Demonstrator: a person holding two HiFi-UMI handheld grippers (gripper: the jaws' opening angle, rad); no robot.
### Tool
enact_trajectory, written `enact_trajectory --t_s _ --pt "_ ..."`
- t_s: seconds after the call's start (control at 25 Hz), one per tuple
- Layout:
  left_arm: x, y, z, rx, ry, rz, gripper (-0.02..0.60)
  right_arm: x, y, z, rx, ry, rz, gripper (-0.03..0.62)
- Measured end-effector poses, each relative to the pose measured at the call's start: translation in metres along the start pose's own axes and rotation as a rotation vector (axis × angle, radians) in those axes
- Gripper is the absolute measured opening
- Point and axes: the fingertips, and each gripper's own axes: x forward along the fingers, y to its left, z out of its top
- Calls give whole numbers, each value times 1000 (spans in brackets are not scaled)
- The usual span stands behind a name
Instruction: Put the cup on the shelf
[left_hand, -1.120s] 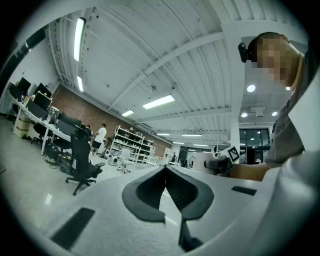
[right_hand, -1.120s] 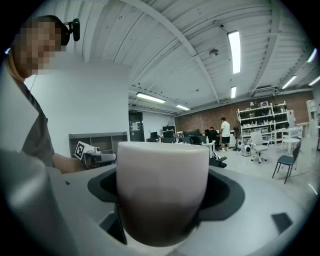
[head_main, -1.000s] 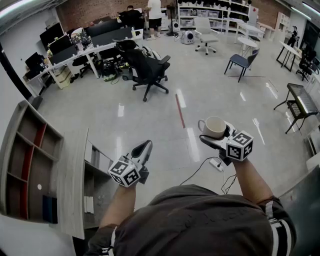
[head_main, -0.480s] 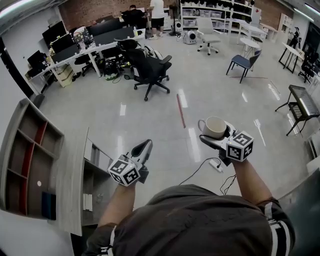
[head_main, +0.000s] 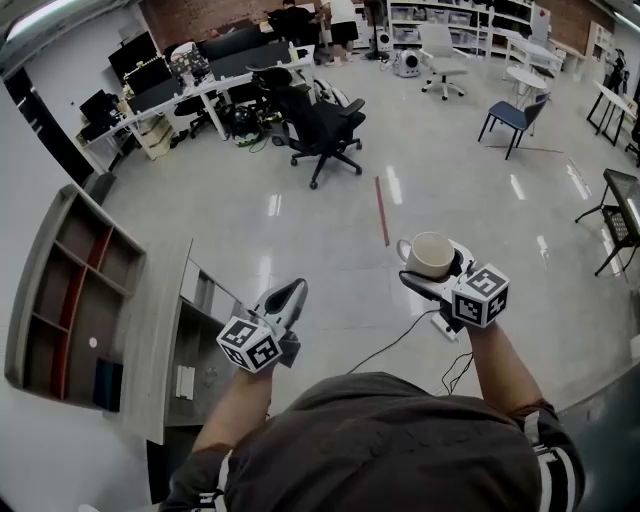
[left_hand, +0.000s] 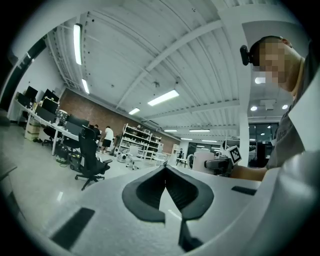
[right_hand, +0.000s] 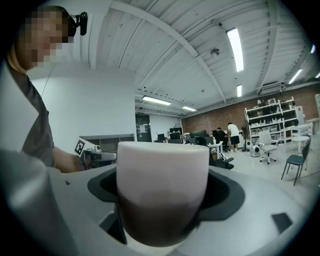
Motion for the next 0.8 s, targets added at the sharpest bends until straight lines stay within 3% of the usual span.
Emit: enact_trajectory --t_s 0.2,0.44,0.64,0.8 --pt "-7 -6 -8 2 21 41 5 9 2 -15 12 0 62 440" --pt "-37 23 3 13 1 69 5 47 28 -18 10 18 106 442" --pt "-80 83 15 9 -36 39 5 110 72 -11 -8 31 108 442" --pt "-133 159 34 19 -62 1 5 187 125 3 -9 5 92 440"
